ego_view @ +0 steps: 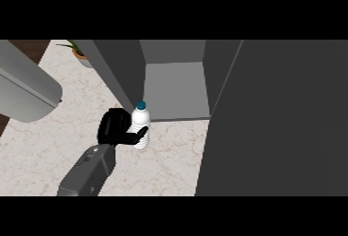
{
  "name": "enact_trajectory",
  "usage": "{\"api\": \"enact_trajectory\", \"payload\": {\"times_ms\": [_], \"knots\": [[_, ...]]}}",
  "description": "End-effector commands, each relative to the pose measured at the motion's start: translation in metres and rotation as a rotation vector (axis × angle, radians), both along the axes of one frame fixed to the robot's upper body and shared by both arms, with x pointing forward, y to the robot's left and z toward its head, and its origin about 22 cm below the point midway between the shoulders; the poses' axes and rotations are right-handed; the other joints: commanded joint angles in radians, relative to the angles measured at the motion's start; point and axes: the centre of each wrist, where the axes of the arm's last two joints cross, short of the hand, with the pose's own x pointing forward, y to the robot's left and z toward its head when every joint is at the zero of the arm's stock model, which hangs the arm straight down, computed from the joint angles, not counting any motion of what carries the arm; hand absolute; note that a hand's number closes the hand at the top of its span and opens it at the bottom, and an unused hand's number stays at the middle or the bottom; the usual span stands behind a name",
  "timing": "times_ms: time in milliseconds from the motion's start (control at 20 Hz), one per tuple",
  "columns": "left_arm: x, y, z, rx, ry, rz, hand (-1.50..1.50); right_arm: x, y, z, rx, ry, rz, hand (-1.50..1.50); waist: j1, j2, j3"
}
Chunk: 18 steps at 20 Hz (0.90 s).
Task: Pick up the bottled water, place it into the cabinet and close the cabinet
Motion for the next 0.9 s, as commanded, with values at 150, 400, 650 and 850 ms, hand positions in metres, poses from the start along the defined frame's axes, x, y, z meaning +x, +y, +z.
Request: {"api": "enact_trajectory", "payload": {"times_ms": [150, 400, 650, 850], "knots": [[0.058, -0.07, 0.069, -0.023, -0.154, -0.14, 1.5, -0.002, -0.009, 0.005, 0.107, -0.017, 0.067, -1.5, -0.04, -0.008, -0.003], [0.064, -0.077, 0.08, -0.012, -0.149, -0.104, 1.5, 0.006, -0.018, 0.004, 0.096, -0.02, 0.074, -1.5, -0.064, -0.002, -0.005], [0.071, -0.085, 0.093, 0.055, -0.138, -0.046, 1.5, 0.01, -0.028, 0.0, 0.099, -0.014, 0.074, -1.5, -0.08, -0.001, -0.002], [0.072, -0.089, 0.095, 0.107, -0.123, -0.019, 1.5, 0.011, -0.036, 0.0, 0.1, -0.013, 0.098, -1.5, -0.091, 0.001, -0.002]]}}
